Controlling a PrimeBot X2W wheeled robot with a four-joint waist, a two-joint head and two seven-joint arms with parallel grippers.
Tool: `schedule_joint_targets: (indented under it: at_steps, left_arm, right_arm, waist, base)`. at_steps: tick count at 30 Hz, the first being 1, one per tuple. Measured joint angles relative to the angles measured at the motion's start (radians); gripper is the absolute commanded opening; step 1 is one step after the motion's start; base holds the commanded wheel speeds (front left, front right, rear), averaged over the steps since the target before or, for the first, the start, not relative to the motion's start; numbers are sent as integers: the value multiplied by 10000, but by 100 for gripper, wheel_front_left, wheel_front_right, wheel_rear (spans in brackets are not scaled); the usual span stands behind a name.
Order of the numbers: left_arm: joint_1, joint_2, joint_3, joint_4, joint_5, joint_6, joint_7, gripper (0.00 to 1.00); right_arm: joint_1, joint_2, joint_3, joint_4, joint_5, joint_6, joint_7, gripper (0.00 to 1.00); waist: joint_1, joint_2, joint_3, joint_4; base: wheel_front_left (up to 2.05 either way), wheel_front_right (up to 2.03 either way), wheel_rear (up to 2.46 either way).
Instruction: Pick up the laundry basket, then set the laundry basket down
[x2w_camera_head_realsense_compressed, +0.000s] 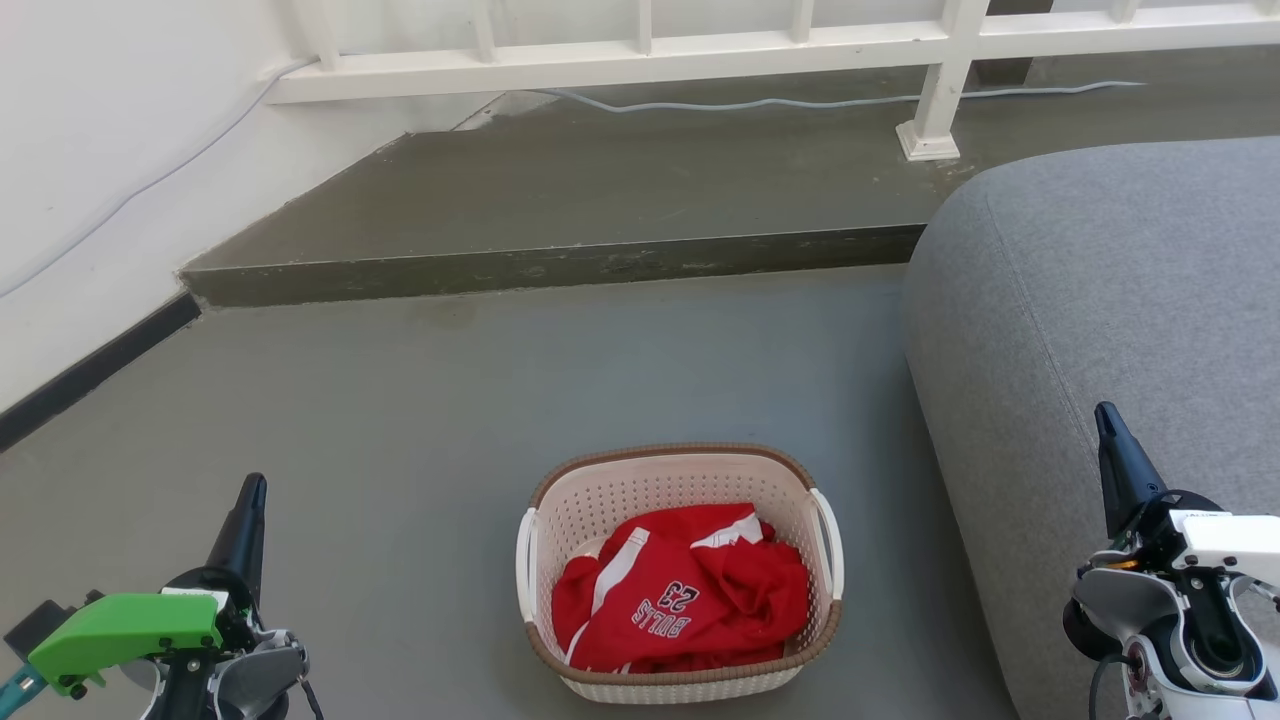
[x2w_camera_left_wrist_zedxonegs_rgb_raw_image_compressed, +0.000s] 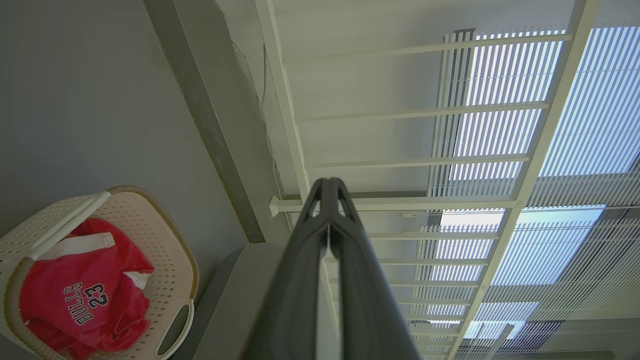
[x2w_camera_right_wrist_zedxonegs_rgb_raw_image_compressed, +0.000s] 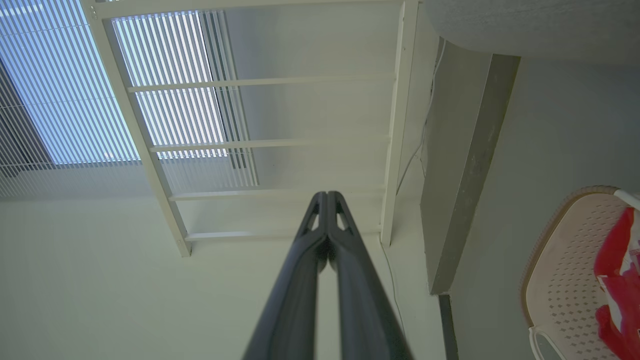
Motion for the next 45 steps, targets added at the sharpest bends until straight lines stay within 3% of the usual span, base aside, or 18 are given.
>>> schedule_joint_targets:
  at_steps: [45]
  left_arm:
    - [0, 0, -4, -8, -2, 0, 0, 0]
  right_arm:
    - [-1, 8, -10, -2, 0, 27, 0, 0]
  waist:
    - [0, 0, 0, 0]
  base:
    - [0, 0, 0]
